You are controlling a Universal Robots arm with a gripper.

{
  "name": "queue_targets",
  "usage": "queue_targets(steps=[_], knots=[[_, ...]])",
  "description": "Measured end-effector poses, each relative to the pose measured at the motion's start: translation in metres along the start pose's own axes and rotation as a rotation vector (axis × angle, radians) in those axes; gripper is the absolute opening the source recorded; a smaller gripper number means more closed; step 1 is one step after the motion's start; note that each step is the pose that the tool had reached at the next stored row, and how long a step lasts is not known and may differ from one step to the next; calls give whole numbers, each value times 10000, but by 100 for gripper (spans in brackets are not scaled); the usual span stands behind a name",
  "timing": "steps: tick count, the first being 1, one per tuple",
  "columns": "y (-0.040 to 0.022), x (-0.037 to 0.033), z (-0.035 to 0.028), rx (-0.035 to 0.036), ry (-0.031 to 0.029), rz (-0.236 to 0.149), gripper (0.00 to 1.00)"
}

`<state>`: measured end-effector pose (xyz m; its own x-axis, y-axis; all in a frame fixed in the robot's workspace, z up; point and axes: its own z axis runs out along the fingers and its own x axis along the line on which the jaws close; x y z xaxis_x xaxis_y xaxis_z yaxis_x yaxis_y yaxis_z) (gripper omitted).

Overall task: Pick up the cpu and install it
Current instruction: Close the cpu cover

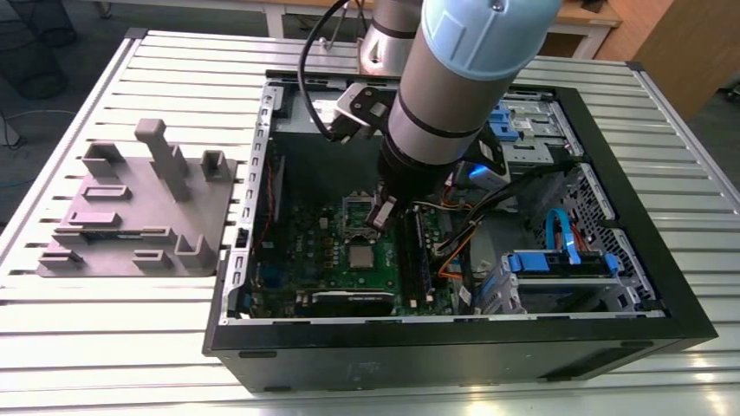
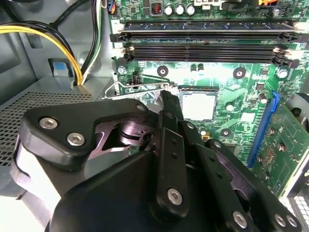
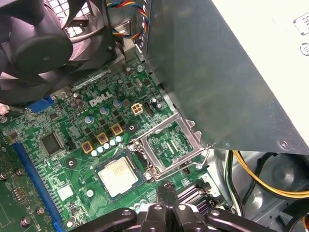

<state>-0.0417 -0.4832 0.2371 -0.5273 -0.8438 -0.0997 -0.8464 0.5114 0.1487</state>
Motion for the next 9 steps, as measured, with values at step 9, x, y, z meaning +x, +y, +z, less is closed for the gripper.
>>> queue_targets(steps=[9], knots=[[-1, 2, 3, -212, -339, -29, 11]])
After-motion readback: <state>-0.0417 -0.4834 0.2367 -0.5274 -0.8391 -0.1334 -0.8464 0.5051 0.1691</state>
